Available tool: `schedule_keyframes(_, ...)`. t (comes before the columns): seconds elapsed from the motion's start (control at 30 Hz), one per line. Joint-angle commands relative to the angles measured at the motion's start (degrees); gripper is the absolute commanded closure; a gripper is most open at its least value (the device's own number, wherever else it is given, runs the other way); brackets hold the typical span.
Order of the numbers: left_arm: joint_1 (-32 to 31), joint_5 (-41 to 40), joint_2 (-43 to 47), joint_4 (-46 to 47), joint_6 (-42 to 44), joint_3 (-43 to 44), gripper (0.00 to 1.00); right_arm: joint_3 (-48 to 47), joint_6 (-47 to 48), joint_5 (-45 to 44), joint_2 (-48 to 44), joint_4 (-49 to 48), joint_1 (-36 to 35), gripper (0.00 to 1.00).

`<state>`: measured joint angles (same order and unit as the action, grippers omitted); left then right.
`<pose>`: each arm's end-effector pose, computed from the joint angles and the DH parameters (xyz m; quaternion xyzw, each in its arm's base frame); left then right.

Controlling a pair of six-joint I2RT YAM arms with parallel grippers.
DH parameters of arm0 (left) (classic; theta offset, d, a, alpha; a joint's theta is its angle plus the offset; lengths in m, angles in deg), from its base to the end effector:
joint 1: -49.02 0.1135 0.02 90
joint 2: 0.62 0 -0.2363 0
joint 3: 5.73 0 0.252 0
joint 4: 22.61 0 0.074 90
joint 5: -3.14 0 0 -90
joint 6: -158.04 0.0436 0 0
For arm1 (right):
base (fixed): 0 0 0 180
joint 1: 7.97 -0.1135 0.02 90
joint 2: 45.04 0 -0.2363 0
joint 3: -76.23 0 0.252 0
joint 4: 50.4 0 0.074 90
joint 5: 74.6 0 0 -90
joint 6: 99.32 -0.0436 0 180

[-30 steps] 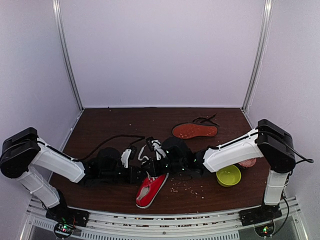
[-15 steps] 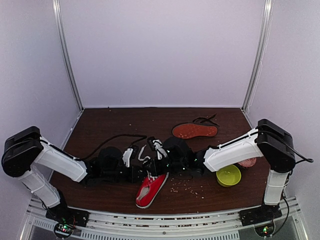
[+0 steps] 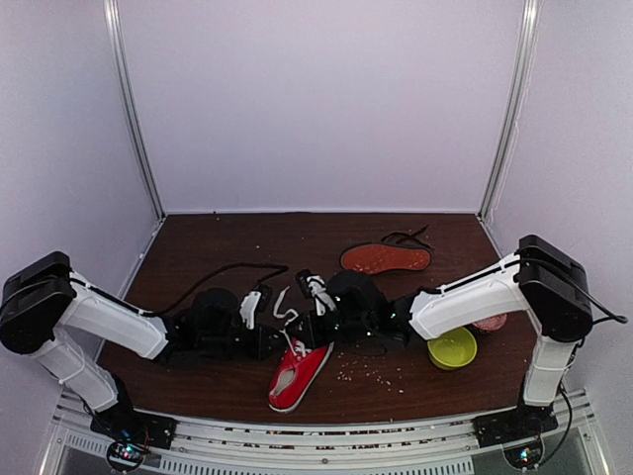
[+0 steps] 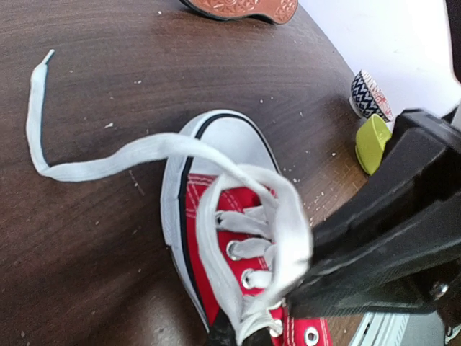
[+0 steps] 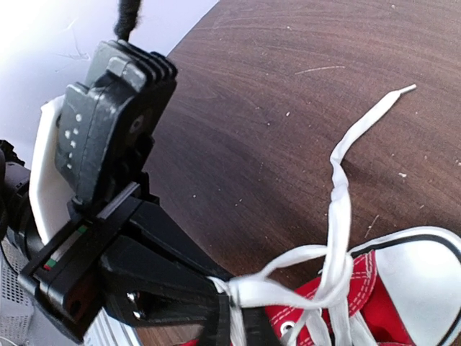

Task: Tie the shoes
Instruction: Pass from the right arm to the left

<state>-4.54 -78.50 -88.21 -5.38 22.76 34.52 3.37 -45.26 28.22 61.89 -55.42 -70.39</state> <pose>0.1625 -0.2308 0.1055 0.0987 0.8593 -0.4192 0.2759 0.1763 0.3585 0.1418 -0.2513 0.8207 0.4443 0.2566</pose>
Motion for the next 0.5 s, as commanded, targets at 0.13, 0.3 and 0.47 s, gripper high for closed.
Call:
schedule_keyframes(0.13, 0.7, -0.6, 10.0, -22.8, 6.7, 2.9, 1.0, 0.6, 5.3, -5.1, -9.4, 8.3, 0.6, 0.58)
schedule_keyframes(0.3, 0.7, 0.5, 13.4, -31.8, 8.6, 3.1, 1.0, -1.9, 7.5, -10.3, -12.4, 16.4, 2.5, 0.44)
schedule_keyframes(0.47, 0.7, 2.2, 13.3, -38.8, 9.7, 4.3, 1.0, -11.0, 10.7, -16.3, -8.3, 28.7, 3.5, 0.41)
